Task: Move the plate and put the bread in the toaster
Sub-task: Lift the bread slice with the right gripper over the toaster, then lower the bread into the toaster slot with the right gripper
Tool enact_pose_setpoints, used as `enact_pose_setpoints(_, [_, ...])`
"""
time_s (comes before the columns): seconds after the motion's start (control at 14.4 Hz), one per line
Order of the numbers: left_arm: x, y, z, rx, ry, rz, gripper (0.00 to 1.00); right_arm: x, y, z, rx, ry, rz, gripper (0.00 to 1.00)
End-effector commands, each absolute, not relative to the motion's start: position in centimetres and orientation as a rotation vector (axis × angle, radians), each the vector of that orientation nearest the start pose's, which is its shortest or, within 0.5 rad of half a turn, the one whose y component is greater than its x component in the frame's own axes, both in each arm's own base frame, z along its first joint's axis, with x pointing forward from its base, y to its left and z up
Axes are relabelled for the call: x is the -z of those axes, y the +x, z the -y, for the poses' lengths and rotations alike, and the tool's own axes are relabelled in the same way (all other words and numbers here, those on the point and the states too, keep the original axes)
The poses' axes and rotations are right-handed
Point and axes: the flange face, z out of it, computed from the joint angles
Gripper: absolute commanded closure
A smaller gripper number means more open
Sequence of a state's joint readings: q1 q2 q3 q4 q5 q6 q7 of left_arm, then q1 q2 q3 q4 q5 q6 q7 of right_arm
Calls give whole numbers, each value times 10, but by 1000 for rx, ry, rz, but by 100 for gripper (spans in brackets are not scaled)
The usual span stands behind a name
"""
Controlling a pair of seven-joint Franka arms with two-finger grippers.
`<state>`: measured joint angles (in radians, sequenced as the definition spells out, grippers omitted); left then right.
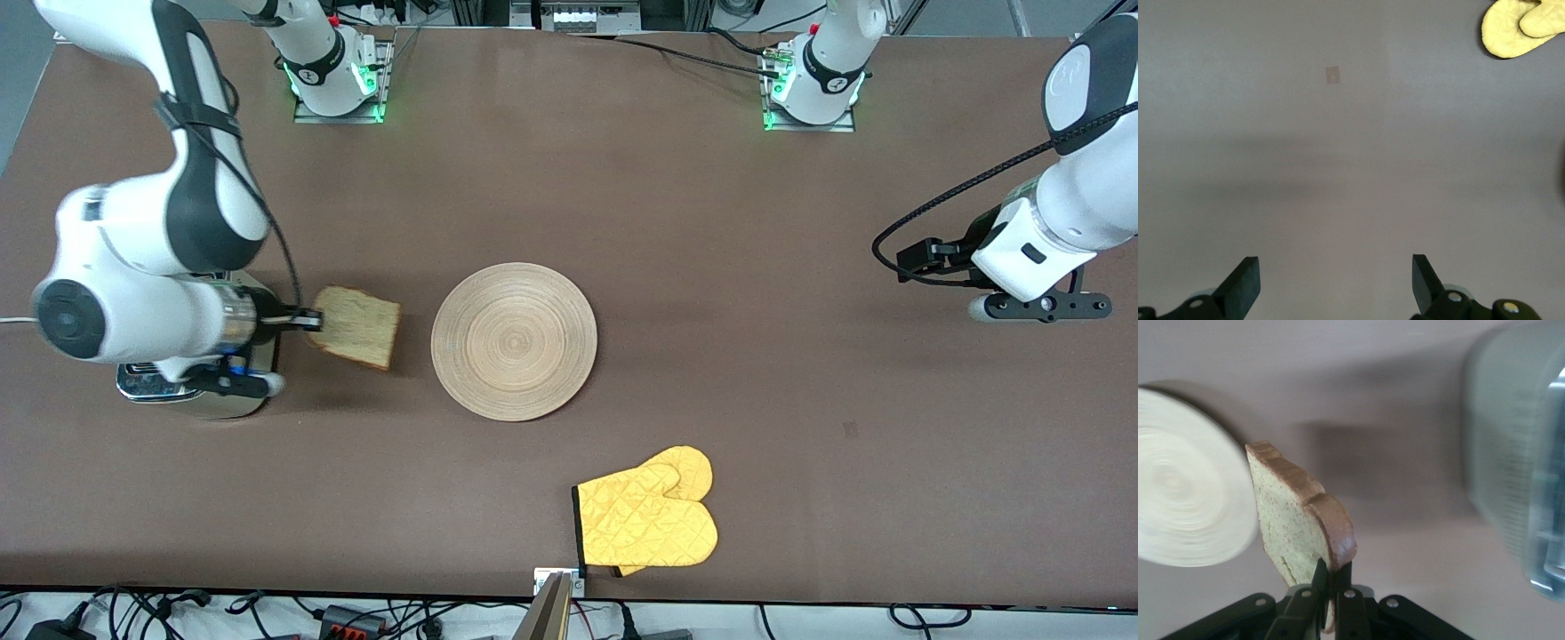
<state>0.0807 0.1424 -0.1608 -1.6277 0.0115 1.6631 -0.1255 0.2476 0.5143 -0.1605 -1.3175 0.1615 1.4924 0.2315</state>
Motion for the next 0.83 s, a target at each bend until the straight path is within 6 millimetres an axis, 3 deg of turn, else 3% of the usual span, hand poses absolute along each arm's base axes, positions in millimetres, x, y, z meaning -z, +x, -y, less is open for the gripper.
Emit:
enact_pose_setpoints(0.0, [-529, 563, 53, -77, -3098, 105, 0, -442, 658, -55, -581, -3187, -193, 100])
enact_pose_setpoints(0.21, [-531, 562, 44, -76, -3099, 124, 0, -494, 641, -29, -579, -3288, -145, 100])
enact_pose_setpoints(0.42, [-536, 566, 43, -41, -3108, 126, 0, -502, 644, 2, -589, -3472, -105, 100])
enact_pose_setpoints(0.56, [-538, 568, 45, -10, -3106, 119, 0, -509, 650, 6, -527, -3583, -83, 100])
enact_pose_setpoints(0.76, [-538, 568, 45, -3, -3110, 123, 0, -487, 654, 8, -576, -3637, -20, 100])
